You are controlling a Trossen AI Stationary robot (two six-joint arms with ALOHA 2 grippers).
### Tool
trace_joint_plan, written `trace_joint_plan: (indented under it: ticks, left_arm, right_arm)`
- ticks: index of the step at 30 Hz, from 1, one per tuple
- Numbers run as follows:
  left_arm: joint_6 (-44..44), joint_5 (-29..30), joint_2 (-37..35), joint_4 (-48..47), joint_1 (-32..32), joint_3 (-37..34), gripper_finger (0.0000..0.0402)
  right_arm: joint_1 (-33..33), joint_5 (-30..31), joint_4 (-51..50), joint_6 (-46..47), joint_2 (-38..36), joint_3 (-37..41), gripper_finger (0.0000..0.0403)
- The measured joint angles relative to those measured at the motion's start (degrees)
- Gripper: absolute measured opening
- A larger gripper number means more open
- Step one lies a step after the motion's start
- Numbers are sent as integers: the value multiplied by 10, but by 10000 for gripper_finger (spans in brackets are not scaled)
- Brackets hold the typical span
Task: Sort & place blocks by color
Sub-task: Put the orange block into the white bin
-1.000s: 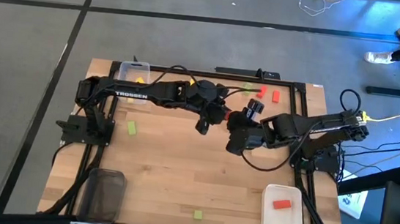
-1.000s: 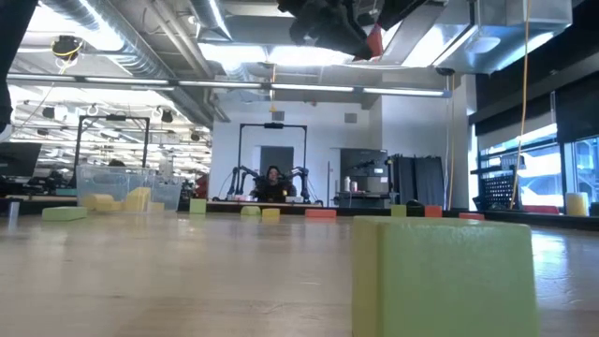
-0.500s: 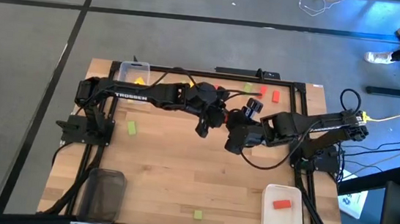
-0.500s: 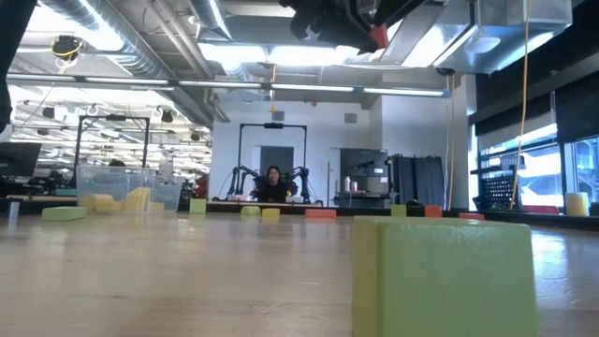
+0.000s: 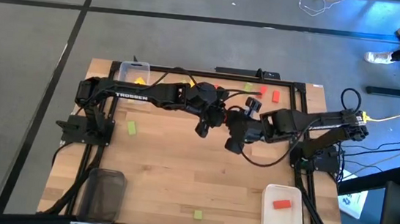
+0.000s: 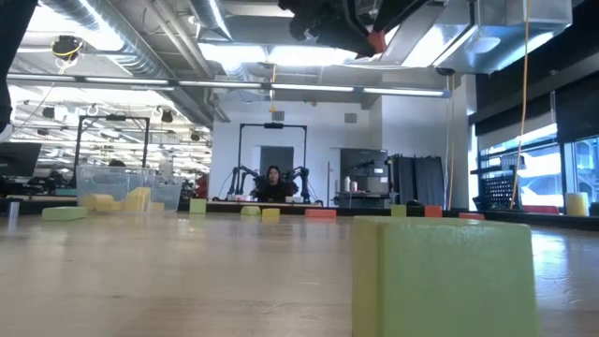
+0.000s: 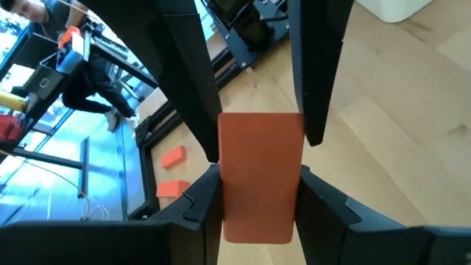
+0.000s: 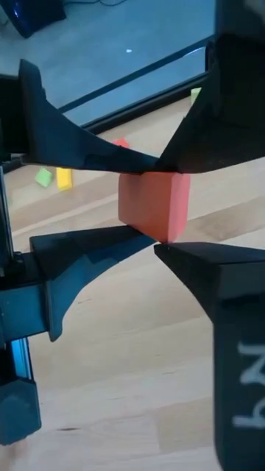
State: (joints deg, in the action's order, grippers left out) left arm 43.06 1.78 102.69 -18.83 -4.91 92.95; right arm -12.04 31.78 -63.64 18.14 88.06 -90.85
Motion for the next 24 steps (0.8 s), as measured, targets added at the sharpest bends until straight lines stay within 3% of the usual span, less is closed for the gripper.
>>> trace_joint_plan:
  ticks: [11,18,24]
  left_arm:
    - [-8,15,0,0,0,0,123]
    - [25,23,0,7,1,0,188]
    - [28,94,-6,7,2,0,193]
  right_arm:
    - [8,-4,6,-7,0,0,127]
    - [8,-6,10,3,0,0,125]
    - [9,2,-20,35,-1,0,125]
